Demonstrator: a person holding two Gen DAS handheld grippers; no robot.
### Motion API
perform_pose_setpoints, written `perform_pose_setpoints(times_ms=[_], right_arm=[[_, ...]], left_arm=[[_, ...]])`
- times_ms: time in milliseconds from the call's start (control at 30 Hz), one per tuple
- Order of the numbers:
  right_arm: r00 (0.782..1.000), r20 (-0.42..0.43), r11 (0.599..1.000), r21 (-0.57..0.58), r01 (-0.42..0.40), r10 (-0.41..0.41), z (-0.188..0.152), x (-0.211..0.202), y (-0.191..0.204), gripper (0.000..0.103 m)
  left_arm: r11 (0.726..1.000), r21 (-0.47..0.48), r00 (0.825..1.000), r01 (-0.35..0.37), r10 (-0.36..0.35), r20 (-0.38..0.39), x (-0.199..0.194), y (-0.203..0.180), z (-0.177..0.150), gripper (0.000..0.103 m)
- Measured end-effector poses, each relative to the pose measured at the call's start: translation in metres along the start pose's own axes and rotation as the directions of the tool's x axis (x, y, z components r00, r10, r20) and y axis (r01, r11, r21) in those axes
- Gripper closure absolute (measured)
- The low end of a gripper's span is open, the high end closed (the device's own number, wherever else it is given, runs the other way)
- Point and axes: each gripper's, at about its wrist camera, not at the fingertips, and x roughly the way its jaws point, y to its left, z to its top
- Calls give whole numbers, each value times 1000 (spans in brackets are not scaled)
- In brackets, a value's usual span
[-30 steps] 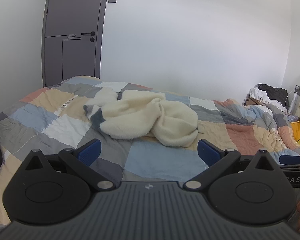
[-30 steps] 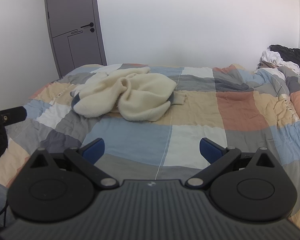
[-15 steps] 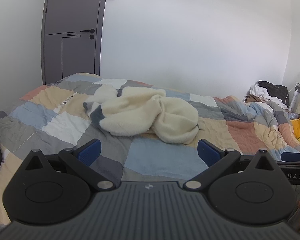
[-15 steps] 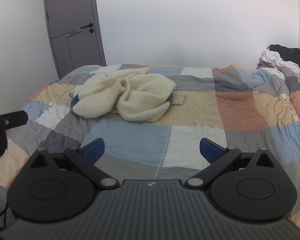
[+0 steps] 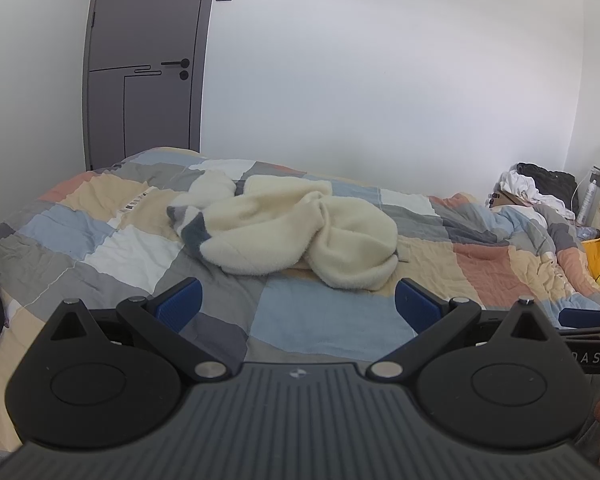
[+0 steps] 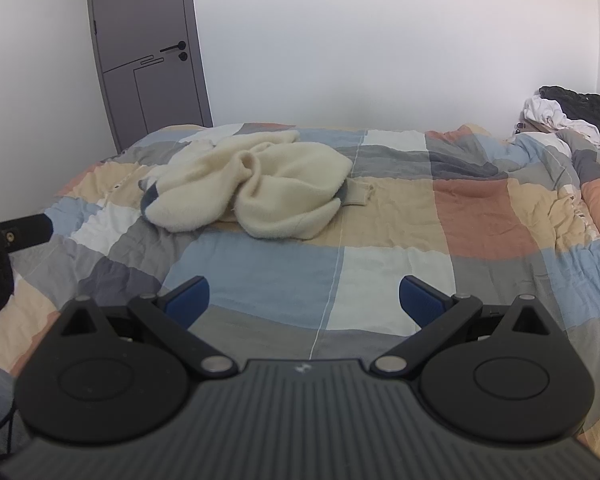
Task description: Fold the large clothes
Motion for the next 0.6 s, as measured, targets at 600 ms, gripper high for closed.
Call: perform_pose_setpoints(times_ms=[600], right_arm=[[1000, -12, 1000, -1, 4, -4, -1, 3, 2, 0]], left_arm=[[1000, 5, 1000, 6, -6, -1, -1, -2, 6, 0]])
